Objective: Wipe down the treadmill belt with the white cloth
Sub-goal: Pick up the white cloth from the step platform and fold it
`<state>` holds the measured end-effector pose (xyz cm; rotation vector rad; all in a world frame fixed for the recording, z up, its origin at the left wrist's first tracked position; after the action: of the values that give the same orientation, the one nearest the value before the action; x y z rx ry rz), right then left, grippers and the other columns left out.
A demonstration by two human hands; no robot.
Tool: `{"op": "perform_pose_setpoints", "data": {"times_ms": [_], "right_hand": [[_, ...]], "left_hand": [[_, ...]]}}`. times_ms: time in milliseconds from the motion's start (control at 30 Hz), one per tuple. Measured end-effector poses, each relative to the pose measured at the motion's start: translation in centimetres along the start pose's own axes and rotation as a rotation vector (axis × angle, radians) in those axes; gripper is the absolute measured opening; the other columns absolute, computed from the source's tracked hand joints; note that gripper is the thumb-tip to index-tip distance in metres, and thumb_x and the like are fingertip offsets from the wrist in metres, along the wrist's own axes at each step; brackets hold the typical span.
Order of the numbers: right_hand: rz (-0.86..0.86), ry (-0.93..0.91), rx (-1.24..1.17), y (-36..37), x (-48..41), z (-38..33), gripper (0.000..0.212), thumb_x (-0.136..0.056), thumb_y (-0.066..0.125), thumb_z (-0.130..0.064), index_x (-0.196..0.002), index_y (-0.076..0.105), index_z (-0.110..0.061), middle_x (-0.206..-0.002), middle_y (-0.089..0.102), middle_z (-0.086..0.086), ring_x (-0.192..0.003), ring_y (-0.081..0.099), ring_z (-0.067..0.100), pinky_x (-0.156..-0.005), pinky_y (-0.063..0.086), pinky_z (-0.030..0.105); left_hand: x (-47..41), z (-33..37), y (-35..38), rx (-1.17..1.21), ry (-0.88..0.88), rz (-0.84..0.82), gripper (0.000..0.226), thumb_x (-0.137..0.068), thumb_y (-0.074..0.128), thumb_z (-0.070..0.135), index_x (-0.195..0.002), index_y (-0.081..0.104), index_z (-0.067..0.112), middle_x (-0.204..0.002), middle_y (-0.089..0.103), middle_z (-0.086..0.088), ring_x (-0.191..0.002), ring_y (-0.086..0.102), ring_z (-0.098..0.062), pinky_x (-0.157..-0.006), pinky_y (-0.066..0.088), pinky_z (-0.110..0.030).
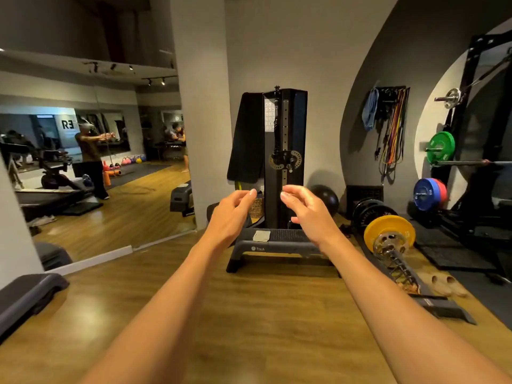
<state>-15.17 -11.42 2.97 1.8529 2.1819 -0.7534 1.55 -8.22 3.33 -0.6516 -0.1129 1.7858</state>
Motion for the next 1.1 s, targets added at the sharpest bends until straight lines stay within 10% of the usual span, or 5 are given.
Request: {"op": "perform_pose_setpoints", "data": {"times_ms": [1100], "right_hand": [[0.005,0.386,0.053,9.2,-47.5,40.1,0.042,-0.096,0.047,-0.045,-0.131,0.051,-0.023,-0.127,0.055,-0.004,-0.115,0.05,0.012,-0.102,0.044,0.042]], "left_hand": [[-51.4,-33.7,14.1,0.065,-0.309,-0.063,0.037,-0.095,0.047,0.048,-0.124,0.055,0.027,-0.124,0.057,0.004,-0.114,0.054,-0.018,-0.102,0.045,-0.046]]}}
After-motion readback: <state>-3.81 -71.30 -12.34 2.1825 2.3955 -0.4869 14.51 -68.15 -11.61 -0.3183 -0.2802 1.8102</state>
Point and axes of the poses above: each hand's wrist, its own x-axis away from the middle knuckle, its own y-axis out of the palm, z = x × y, the point moved 9 cm from there along -x, towards the middle knuckle
